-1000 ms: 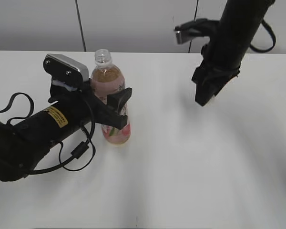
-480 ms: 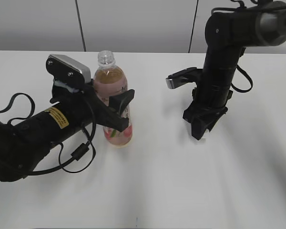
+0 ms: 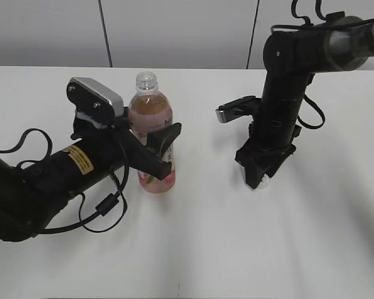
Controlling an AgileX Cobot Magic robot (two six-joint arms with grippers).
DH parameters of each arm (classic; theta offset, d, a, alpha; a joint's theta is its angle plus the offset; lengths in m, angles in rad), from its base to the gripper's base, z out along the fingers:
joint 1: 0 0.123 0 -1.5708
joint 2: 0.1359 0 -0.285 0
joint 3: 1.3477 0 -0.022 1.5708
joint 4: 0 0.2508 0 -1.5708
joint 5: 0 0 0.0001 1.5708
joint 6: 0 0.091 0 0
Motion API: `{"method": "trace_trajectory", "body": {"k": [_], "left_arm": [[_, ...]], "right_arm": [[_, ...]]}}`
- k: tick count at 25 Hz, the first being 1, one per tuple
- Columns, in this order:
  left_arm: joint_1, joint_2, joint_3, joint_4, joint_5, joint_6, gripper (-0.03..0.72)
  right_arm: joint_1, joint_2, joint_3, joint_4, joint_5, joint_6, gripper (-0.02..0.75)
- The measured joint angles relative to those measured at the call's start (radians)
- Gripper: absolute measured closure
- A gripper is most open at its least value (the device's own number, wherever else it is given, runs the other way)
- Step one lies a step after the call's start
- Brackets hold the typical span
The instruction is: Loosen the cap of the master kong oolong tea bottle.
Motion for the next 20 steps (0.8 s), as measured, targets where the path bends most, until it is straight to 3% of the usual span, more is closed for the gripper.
{"method": "trace_trajectory", "body": {"k": [6,20], "left_arm": [[0.0,0.001,0.0,0.022,-0.002,0.0,0.247],[0.0,0.002,0.035,0.013,-0.028,-0.002,0.113]], "right_arm": [[0.0,0.0,0.0,0.0,-0.008,0.011,0.233],[0.0,0.0,0.0,0.0,-0.017,0.027,0.216]]}}
